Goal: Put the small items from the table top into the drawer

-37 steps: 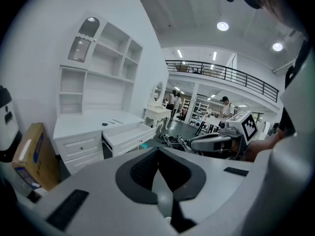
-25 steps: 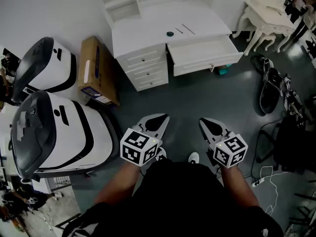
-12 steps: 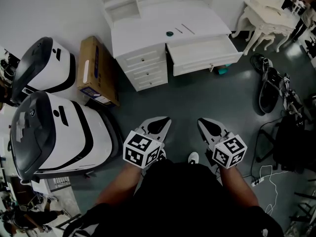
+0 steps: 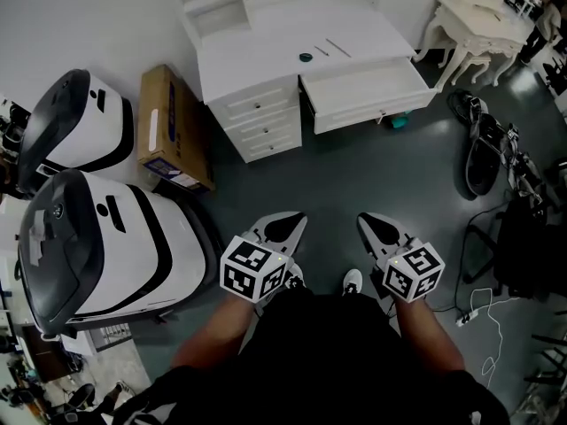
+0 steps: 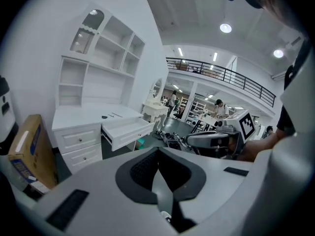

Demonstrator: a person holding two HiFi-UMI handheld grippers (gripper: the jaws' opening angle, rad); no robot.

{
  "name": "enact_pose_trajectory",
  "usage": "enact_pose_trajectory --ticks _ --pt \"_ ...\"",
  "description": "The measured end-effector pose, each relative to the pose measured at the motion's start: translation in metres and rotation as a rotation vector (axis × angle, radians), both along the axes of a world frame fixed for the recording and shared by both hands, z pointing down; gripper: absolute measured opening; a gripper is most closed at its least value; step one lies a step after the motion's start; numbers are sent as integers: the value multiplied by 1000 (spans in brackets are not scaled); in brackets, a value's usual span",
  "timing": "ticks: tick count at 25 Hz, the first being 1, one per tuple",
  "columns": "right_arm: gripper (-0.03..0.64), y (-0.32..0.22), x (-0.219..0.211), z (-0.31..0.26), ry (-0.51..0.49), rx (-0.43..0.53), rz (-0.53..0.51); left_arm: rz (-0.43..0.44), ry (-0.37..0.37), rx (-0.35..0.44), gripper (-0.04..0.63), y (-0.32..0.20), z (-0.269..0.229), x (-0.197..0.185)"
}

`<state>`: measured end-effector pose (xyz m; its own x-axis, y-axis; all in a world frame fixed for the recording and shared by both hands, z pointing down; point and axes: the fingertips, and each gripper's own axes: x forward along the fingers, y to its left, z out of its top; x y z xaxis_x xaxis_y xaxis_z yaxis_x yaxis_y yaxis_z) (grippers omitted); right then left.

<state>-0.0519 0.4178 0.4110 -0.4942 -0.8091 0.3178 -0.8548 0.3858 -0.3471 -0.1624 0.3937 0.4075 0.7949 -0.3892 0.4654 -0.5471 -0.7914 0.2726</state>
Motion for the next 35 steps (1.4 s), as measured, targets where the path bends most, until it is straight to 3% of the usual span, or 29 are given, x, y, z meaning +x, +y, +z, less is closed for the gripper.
enact_pose_trajectory --ticks 17,30,35 --pt "28 -13 -55 8 33 -30 90 65 -8 -20 3 -31 24 -57" --pt "28 -30 -48 9 41 -30 101 69 11 -18 4 -45 22 -49" --pt "28 -52 -42 12 23 -25 85 32 -4 -25 4 -60 27 -47"
